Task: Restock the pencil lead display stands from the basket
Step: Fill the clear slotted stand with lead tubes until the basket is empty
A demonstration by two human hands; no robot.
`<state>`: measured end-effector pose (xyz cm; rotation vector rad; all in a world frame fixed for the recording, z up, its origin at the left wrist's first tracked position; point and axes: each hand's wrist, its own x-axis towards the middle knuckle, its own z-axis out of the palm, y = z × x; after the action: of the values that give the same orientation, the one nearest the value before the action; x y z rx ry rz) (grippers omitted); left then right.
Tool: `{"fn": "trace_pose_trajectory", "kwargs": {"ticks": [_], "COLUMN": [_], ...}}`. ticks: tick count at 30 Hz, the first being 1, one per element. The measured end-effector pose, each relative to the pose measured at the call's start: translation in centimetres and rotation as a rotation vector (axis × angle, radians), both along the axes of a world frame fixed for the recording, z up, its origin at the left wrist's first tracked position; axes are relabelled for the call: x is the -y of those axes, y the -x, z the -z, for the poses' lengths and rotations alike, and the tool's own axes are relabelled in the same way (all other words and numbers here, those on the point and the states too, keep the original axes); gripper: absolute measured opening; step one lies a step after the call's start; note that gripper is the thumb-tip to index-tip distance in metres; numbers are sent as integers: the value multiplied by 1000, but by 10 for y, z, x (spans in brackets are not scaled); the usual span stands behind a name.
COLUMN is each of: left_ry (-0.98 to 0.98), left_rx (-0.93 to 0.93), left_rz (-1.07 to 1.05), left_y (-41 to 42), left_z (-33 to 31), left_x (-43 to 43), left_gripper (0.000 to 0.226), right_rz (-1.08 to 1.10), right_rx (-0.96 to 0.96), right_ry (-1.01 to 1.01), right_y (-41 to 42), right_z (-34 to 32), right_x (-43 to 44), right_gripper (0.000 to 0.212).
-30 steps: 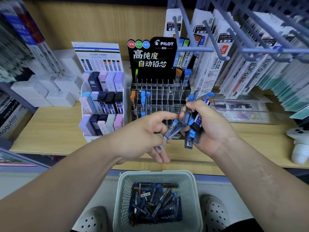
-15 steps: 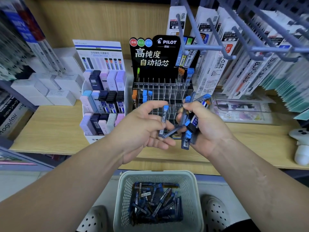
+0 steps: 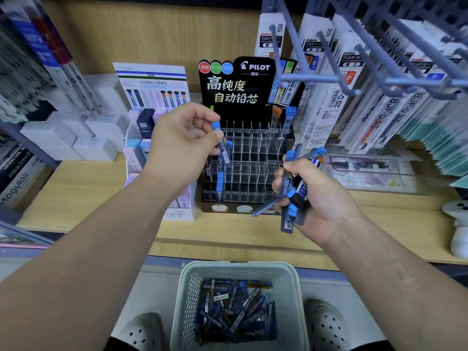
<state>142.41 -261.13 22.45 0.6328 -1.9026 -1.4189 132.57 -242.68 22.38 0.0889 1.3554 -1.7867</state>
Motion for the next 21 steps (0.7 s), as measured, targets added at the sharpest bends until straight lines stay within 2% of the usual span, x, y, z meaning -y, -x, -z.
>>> {"fn": "trace_pose_trajectory", "kwargs": {"ticks": [3,8,15,21], "left_ry": [103,273,334,451], "left_rx": [34,150,149,251], "left_rz": [-23,-33,-49,-38], "left_y": [8,18,19,22], "left_z": [4,15,7,14], "left_x": [7,14,20,11], "left_gripper": [28,31,24,17], "right_rz": [6,9,-8,-16], "right_rx": [0,-7,-26,-35], "right_ry": [-6,7,6,0], "right_y": [3,9,14,13], "right_z": [1,0,2,4], "right_x": [-2,-8,-10,-11], "right_gripper": [21,12,11,11]}}
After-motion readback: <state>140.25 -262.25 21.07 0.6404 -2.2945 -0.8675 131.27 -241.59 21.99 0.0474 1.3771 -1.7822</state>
